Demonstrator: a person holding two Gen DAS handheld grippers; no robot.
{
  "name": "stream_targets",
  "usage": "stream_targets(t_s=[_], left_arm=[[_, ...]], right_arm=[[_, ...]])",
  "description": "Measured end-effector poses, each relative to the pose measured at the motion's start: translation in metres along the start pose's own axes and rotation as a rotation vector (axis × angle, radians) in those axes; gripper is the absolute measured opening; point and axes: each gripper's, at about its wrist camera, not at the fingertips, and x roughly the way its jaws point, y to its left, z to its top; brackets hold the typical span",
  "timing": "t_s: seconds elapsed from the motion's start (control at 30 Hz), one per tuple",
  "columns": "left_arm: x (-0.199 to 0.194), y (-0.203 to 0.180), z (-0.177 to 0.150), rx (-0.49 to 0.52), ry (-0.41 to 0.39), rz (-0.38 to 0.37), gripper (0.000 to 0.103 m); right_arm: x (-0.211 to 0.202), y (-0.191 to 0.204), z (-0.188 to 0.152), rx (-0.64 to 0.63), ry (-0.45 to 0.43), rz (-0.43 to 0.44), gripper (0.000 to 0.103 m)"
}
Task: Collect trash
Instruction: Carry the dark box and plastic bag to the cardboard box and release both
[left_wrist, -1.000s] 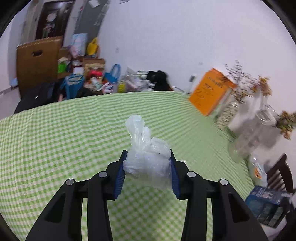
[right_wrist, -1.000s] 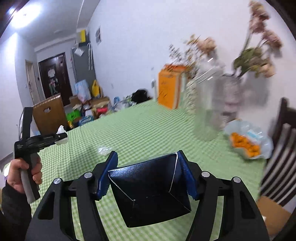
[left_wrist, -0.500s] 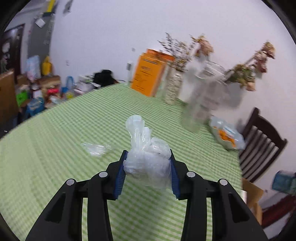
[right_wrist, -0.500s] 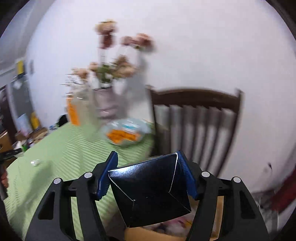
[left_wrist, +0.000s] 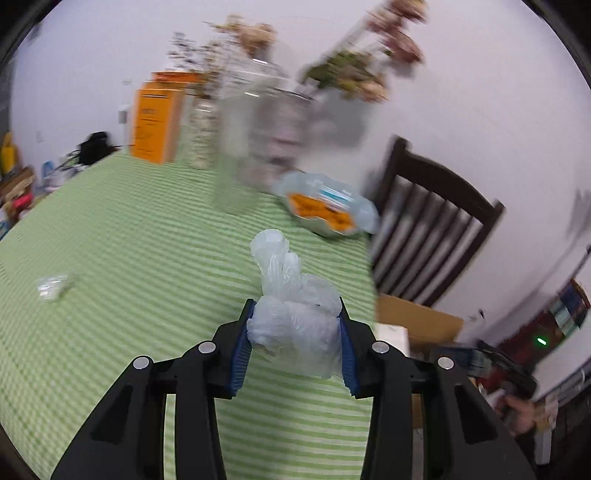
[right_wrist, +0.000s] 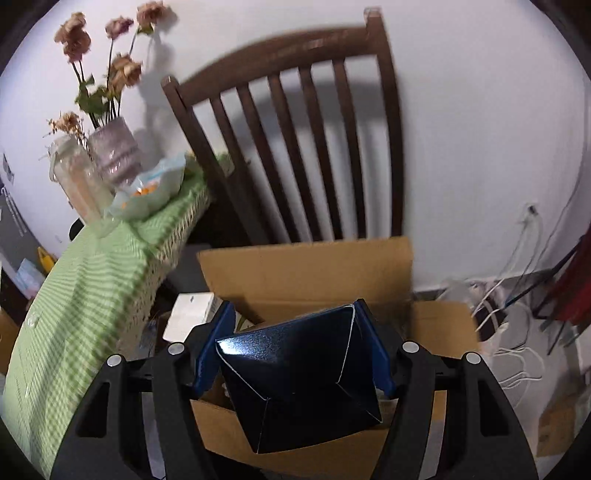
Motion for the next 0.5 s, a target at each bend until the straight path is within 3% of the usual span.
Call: stream_targets(t_s=[0.13,0.2,0.23,0.3,0.5], left_arm=[[0.028,-0.05,-0.007,0.047,0.073,-0.039,0.038],[0.038,-0.069,-0.012,0.066,0.102,-0.057,0.038],[0.048,-0.082,-0.015,0.08,0.123,-0.062,0.038],[0.058,-0.094,-0.02,0.095,0.152,-0.067,0.038],[0.109,-0.143,-0.051,0.127,0.296,-0.115,0.038]], right_arm=[[0.041,-0.008,-0.001,0.044,0.058,0.119,0.064],[0.071,-0.014,-0.008,0.065,0.154,0.198,0.065],[0.082,-0.017,-0.01,0.065,0.188,0.178,0.065],[0.097,-0.027,-0.016,0.044,0.239,0.055,0.067],[0.077,-0.071,-0.01,0.1,0.151,0.007,0.071]])
